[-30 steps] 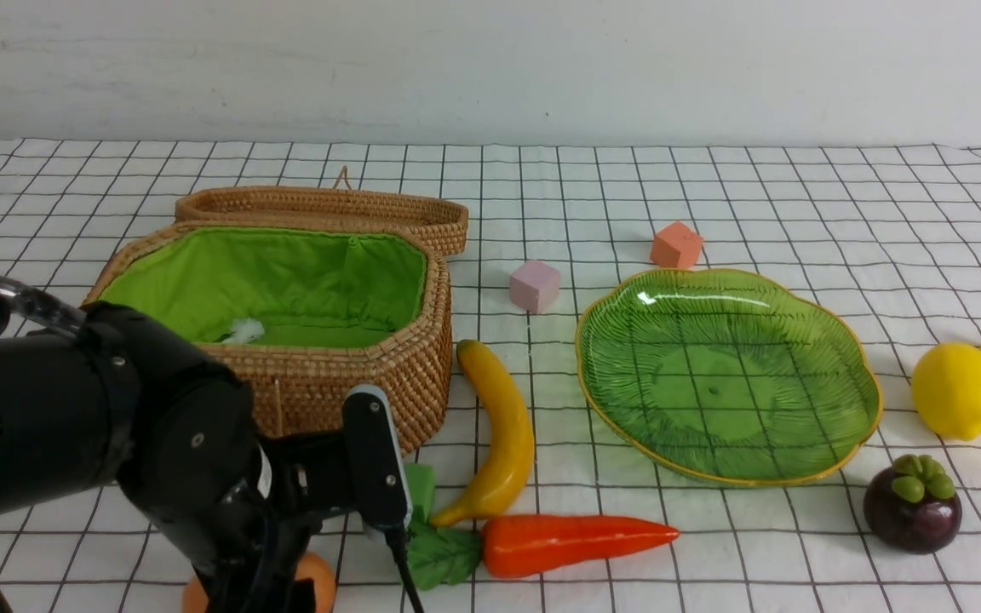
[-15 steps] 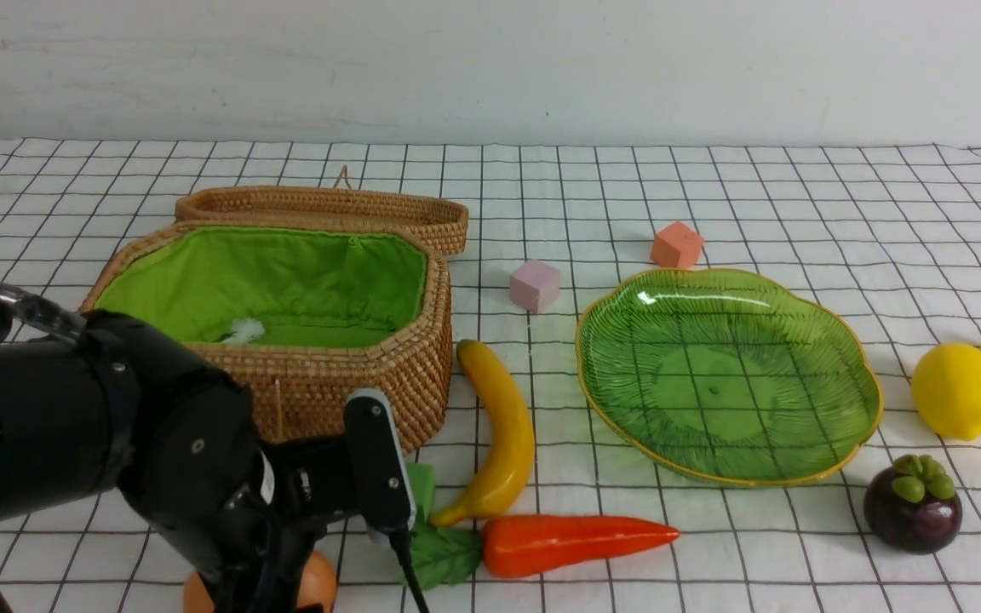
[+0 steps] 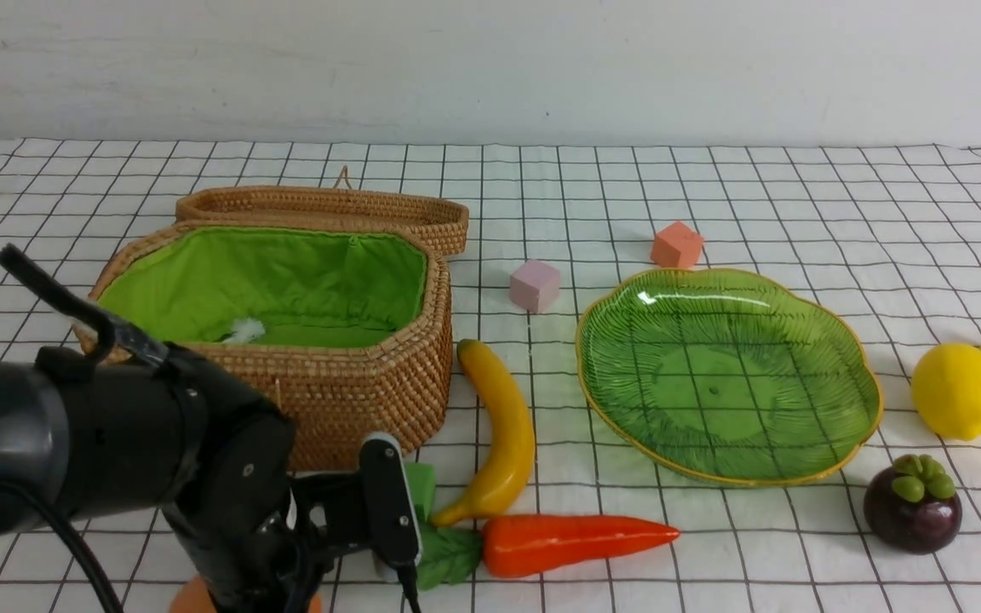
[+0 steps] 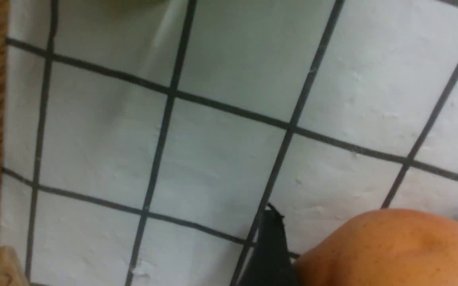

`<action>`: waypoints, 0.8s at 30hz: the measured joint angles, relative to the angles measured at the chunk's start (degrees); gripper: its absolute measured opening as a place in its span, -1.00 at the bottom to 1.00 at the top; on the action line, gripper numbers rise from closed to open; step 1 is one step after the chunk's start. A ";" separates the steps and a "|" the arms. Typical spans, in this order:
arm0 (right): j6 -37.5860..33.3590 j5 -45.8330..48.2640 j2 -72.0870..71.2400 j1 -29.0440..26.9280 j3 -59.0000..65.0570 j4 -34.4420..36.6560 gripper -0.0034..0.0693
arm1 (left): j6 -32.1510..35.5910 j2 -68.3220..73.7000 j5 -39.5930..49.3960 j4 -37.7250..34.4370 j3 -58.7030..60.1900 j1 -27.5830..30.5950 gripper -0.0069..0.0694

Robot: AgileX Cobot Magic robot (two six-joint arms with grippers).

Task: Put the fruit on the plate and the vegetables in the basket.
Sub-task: Grab a potato with your left arm and place it in the basket on the left

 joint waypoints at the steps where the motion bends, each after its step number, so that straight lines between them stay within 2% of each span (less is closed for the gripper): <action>1: 0.00 0.00 0.00 0.00 0.00 0.00 -0.45 | -0.57 -0.52 0.49 0.18 -0.08 0.00 0.59; 5: 0.00 -0.19 0.00 0.00 0.00 0.00 -0.45 | -3.43 -4.13 4.69 -0.06 -2.85 0.00 0.59; 8: 0.00 -1.98 0.00 0.00 0.00 0.00 -0.45 | -7.25 -10.83 11.55 0.06 -9.39 0.00 0.59; 11: 0.00 -3.72 0.00 0.00 0.00 0.00 -0.45 | -6.87 -15.46 11.60 2.86 -14.47 0.00 0.59; 14: 0.00 -5.32 0.00 0.00 0.00 0.00 -0.45 | -3.95 -17.46 5.41 9.80 -18.41 0.06 0.59; 15: 0.00 -5.37 0.00 0.00 0.00 0.00 -0.45 | -3.11 -17.14 1.25 14.43 -19.19 0.29 0.59; 16: 0.00 -5.37 0.00 0.00 0.00 0.00 -0.45 | -3.01 -17.03 0.63 14.43 -19.19 0.29 0.59; 17: 0.00 -5.37 0.00 0.00 0.00 0.06 -0.45 | -3.22 -15.75 -4.21 18.18 -19.51 1.26 0.59; 21: 0.00 -5.37 0.00 0.00 0.00 1.03 -0.44 | -8.26 -10.75 -12.52 21.59 -19.56 5.56 0.59; 24: 0.00 -5.31 0.00 0.00 0.00 1.58 -0.43 | -10.91 -7.30 -14.82 22.95 -19.56 7.46 0.70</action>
